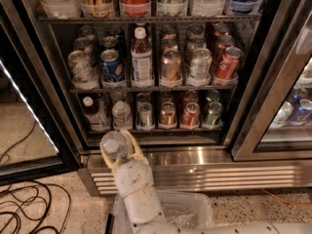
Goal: Pick water bottle from bottom shelf of fridge
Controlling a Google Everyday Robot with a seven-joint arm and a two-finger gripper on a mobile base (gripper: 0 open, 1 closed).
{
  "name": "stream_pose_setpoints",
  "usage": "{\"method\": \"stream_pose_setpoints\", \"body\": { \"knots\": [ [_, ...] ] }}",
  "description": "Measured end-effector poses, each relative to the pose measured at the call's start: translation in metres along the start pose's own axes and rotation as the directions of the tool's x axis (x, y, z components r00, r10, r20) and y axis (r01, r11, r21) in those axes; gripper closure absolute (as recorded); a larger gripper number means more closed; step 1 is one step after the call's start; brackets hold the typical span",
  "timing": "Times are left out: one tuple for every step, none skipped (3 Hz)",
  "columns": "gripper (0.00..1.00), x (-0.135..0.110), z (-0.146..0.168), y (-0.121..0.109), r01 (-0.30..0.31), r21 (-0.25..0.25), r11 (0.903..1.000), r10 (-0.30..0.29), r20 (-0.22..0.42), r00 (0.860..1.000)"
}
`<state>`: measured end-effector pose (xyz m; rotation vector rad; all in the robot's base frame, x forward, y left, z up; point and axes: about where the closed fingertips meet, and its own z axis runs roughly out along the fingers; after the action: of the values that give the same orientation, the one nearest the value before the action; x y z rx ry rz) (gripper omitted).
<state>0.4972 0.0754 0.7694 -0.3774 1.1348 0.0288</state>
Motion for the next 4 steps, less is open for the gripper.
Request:
{"method": "stream_pose_setpoints", "body": {
  "knots": [
    [1.00, -0.044, -0.053, 0.029, -0.026, -0.199, 0.9796, 0.029, 0.012, 1.000],
    [1.00, -0.056, -0.086, 0.027, -0.094, -0.294, 0.9513, 0.085, -0.043, 0.995],
    [1.00, -0.050, -0.098, 0.019, -0.143, -0.304, 0.9420, 0.123, -0.084, 0.989],
    [1.00, -0.049, -0.096, 0.021, -0.174, -0.321, 0.9311, 0.152, -0.093, 0.984]
  ]
}}
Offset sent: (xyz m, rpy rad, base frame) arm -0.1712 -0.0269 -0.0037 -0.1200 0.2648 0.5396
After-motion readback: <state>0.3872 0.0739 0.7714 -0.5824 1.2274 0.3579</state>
